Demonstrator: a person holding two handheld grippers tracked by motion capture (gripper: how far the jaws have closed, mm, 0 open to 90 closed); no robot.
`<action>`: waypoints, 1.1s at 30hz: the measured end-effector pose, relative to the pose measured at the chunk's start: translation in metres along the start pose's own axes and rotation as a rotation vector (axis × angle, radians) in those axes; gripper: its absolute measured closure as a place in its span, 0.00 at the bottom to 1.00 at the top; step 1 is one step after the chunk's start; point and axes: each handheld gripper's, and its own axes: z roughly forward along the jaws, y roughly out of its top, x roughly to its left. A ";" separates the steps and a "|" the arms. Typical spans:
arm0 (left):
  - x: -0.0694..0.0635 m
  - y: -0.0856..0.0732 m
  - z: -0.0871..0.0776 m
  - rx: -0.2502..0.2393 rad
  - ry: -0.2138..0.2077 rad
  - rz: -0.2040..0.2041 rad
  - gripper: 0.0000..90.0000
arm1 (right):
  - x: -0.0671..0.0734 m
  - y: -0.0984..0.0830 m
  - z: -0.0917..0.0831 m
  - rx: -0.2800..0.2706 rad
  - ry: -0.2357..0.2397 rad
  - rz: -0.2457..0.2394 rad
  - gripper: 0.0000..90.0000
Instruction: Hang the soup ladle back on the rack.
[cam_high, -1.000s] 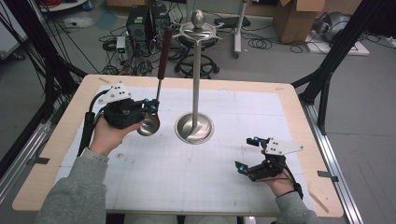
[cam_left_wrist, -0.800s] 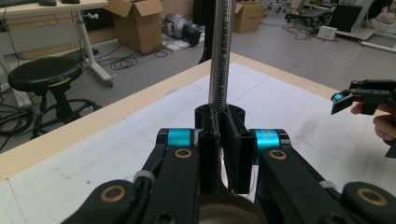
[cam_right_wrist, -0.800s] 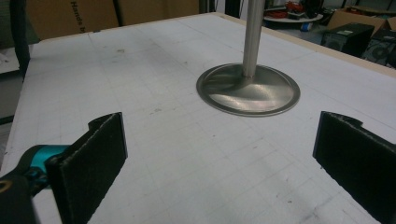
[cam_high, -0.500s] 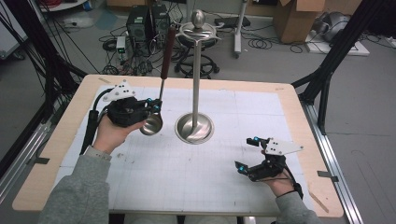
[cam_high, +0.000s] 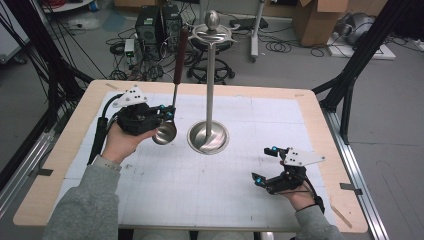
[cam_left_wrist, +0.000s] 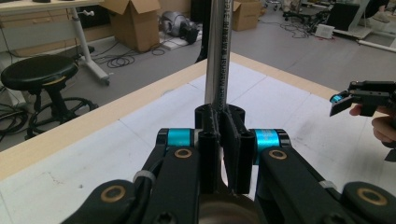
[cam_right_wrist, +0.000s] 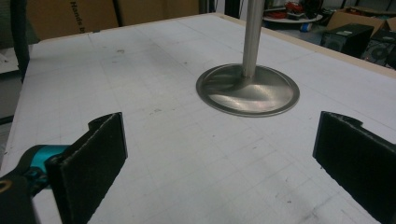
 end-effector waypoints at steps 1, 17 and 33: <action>0.000 0.000 0.000 0.000 -0.004 0.002 0.94 | 0.000 0.000 0.000 -0.003 -0.003 -0.003 0.02; -0.006 0.004 0.010 0.019 -0.014 0.013 0.94 | 0.000 0.000 0.000 -0.001 0.000 0.001 0.02; -0.011 0.004 0.027 0.055 -0.007 0.004 0.94 | 0.000 0.000 0.000 -0.004 0.000 -0.002 0.02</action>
